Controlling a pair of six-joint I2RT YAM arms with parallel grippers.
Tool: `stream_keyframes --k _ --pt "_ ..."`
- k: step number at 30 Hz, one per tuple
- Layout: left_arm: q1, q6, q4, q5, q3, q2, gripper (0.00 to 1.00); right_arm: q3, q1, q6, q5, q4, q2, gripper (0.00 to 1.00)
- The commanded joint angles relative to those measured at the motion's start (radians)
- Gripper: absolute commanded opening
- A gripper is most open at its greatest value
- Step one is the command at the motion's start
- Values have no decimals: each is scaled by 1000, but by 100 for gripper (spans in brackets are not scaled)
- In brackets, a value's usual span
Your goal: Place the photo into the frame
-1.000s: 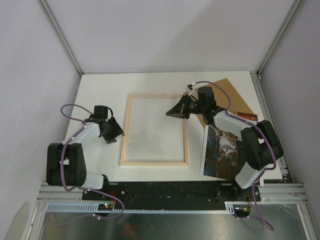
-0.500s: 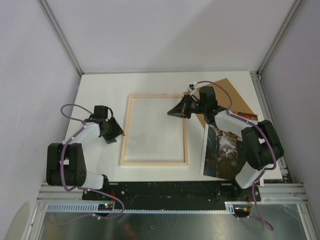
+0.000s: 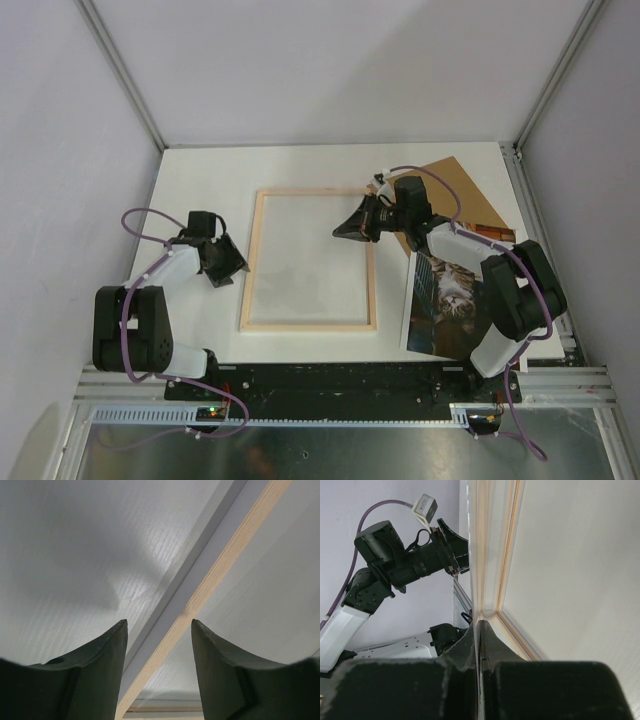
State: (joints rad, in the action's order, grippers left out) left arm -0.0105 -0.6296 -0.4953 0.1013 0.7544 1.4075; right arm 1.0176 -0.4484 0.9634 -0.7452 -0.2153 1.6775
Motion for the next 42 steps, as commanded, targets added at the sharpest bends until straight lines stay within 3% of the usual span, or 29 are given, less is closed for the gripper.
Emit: stream_keyframes --k 1,42 --pt "7 -7 12 2 4 4 58 -14 -5 -14 -3 -42 -28 0" --pt "7 -6 27 25 -9 21 58 -39 -22 -5 -40 -149 20 0"
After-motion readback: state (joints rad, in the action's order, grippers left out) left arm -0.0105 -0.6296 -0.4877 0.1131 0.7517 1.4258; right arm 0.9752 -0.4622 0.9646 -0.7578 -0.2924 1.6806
